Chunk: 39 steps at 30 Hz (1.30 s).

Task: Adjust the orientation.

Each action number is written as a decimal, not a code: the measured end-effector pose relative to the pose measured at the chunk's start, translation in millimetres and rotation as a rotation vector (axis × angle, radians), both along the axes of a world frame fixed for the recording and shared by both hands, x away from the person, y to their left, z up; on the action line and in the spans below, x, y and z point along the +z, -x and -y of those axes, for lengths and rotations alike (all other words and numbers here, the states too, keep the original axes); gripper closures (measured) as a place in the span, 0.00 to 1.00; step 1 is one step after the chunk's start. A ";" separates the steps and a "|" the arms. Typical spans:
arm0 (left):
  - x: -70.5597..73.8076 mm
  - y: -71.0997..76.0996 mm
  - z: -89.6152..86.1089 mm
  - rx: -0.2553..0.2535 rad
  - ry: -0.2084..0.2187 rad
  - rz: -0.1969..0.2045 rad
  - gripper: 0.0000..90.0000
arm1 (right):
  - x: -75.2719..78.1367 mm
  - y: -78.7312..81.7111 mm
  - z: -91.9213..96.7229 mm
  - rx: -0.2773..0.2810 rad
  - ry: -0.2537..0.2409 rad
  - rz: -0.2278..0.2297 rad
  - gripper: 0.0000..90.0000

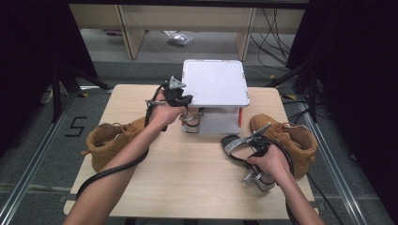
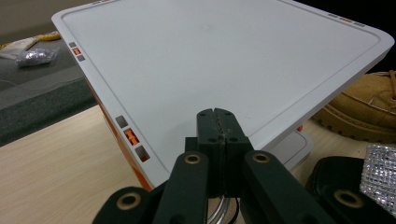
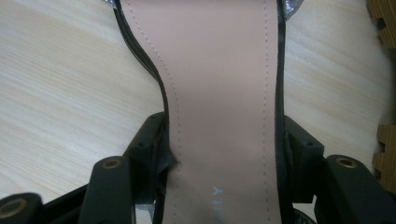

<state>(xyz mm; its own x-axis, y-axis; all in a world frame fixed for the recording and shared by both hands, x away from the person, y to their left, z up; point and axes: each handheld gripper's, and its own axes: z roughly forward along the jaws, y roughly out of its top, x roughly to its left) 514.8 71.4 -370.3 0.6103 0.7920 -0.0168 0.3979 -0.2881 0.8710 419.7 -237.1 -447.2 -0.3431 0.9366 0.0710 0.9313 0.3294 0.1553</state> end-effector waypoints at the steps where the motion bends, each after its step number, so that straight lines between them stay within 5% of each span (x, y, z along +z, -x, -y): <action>1: 0.1 0.0 0.0 0.000 -0.001 -0.001 0.99 | 0.5 -0.1 -0.7 -0.007 -0.003 -0.004 0.49; 12: -0.4 0.0 -0.1 -0.002 0.003 0.003 0.99 | 6.5 -10.1 -13.0 -0.040 -0.072 0.068 0.49; 14: -0.3 0.0 0.0 -0.001 0.002 0.001 0.99 | 8.9 -11.9 -18.7 -0.058 -0.044 0.101 0.49; 20: -0.1 0.2 0.0 -0.001 -0.001 0.001 0.99 | 11.8 -19.5 -32.5 -0.085 -0.095 0.105 0.49; 39: -0.3 -0.2 -0.2 -0.002 0.002 0.002 0.99 | 1.8 -42.2 -59.4 -0.184 -0.137 0.185 0.49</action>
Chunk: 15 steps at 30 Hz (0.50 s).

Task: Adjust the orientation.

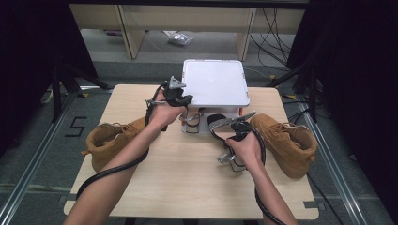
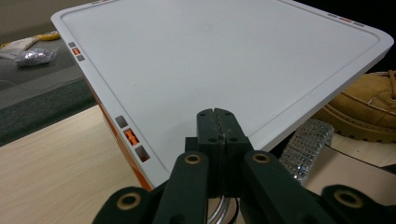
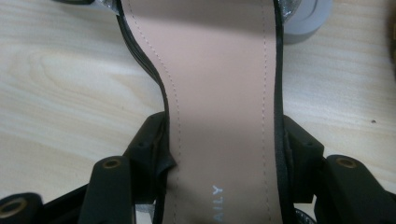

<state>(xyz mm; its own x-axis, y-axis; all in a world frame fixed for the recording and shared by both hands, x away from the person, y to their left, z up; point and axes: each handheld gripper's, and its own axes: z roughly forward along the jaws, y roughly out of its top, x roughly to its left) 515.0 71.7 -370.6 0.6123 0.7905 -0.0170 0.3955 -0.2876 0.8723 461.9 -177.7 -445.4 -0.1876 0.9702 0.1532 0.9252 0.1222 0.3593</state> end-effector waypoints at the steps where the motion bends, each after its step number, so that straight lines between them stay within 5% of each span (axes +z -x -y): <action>1: -0.1 0.1 0.0 0.000 0.002 0.000 0.99 | -0.8 -0.6 -1.5 -0.009 0.003 0.002 0.49; 15: 0.0 0.0 -0.2 -0.001 0.002 -0.001 0.99 | -8.0 -6.6 -10.4 -0.052 0.019 0.013 0.49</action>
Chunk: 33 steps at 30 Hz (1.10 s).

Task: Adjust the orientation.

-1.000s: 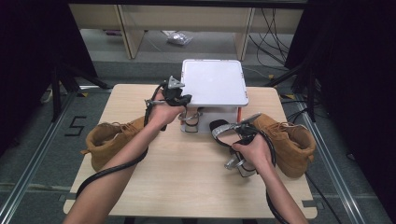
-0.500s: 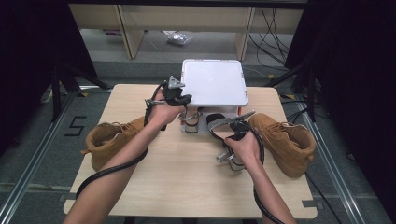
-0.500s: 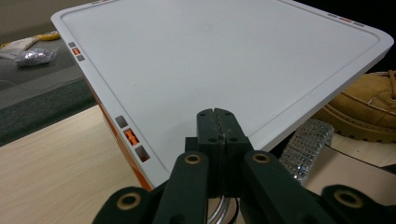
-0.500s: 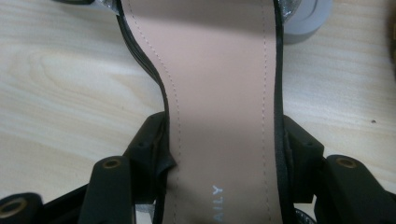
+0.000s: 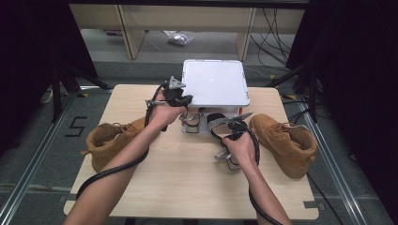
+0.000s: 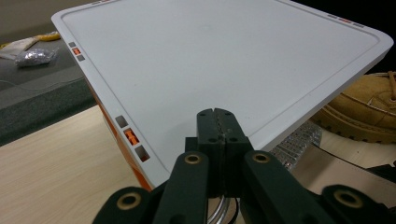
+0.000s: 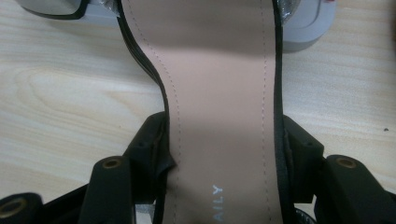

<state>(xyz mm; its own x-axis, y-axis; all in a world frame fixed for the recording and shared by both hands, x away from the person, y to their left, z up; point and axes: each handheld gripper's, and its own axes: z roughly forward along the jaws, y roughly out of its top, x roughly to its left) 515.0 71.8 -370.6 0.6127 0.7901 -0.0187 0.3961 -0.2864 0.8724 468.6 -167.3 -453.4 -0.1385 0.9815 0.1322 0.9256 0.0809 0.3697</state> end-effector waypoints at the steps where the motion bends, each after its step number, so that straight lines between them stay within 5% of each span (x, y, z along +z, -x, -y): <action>1: 0.1 0.0 0.1 0.000 -0.001 0.000 0.99 | -0.1 -0.2 0.4 0.010 0.008 -0.004 0.49; 6: 0.1 0.3 0.4 0.002 -0.002 0.000 0.99 | -2.9 -1.9 -1.3 0.005 0.016 -0.004 0.49; 15: 0.4 0.1 0.4 0.001 -0.004 -0.002 0.99 | -6.8 -3.8 -6.7 -0.083 0.014 -0.026 0.49; 26: 0.3 0.3 0.8 0.001 -0.004 0.000 0.99 | -14.7 -5.2 -9.4 -0.062 0.038 -0.030 0.48; 28: 0.1 0.0 0.1 -0.001 -0.005 0.002 0.99 | -13.5 -5.5 -8.8 -0.068 0.029 -0.050 0.45; 33: 0.5 0.5 1.0 0.002 -0.009 0.001 0.99 | 6.7 0.0 -5.5 -0.042 0.012 0.010 0.40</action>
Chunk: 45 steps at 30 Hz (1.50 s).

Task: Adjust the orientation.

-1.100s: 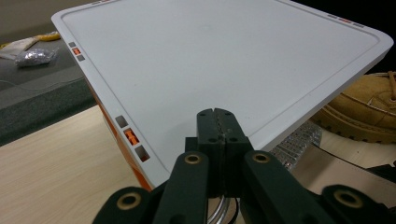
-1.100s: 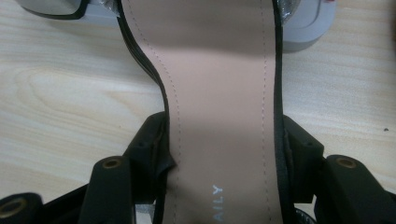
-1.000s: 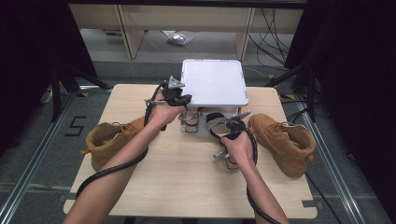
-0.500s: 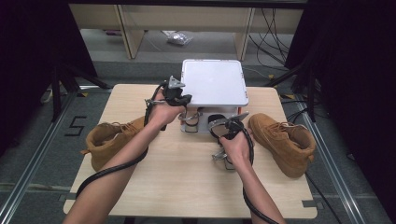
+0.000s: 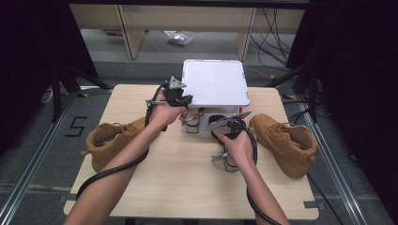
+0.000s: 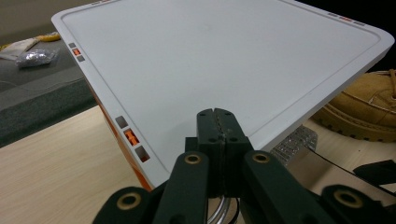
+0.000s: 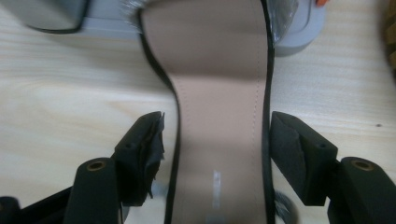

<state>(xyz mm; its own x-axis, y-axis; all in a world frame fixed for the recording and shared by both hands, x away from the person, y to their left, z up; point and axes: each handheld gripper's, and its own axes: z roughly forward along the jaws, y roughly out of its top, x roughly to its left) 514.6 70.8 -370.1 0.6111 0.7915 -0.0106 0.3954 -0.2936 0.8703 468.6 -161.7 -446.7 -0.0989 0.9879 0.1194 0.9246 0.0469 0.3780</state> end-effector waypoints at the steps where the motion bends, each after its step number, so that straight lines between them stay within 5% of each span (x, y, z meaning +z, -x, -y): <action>1: 0.0 -0.1 0.1 0.000 0.001 -0.001 0.99 | 6.2 1.9 1.0 0.005 -0.018 -0.005 0.40; 4: 0.1 -0.1 0.1 0.001 0.002 -0.002 1.00 | 22.8 11.5 7.2 0.024 -0.017 0.011 0.45; 9: -0.1 0.1 -0.1 0.001 0.001 -0.001 0.99 | 42.1 33.5 26.9 0.059 -0.055 -0.001 0.71; 17: 0.1 0.1 0.2 0.003 0.001 -0.001 0.99 | 42.0 61.0 53.0 0.100 -0.020 -0.017 0.92; 25: 0.1 -0.6 0.4 -0.001 0.002 0.002 0.99 | 9.6 78.2 54.5 0.191 -0.004 -0.102 0.97; 30: 0.0 -0.5 0.4 0.000 0.002 0.001 0.99 | -7.9 80.9 47.7 0.249 0.011 -0.096 0.96; 35: 0.1 -0.6 0.3 0.001 0.004 -0.001 0.99 | -12.8 81.1 40.8 0.269 0.043 -0.096 0.96; 45: 0.2 -0.5 0.6 0.000 0.000 0.000 0.99 | -14.6 83.9 31.6 0.285 0.019 -0.111 0.97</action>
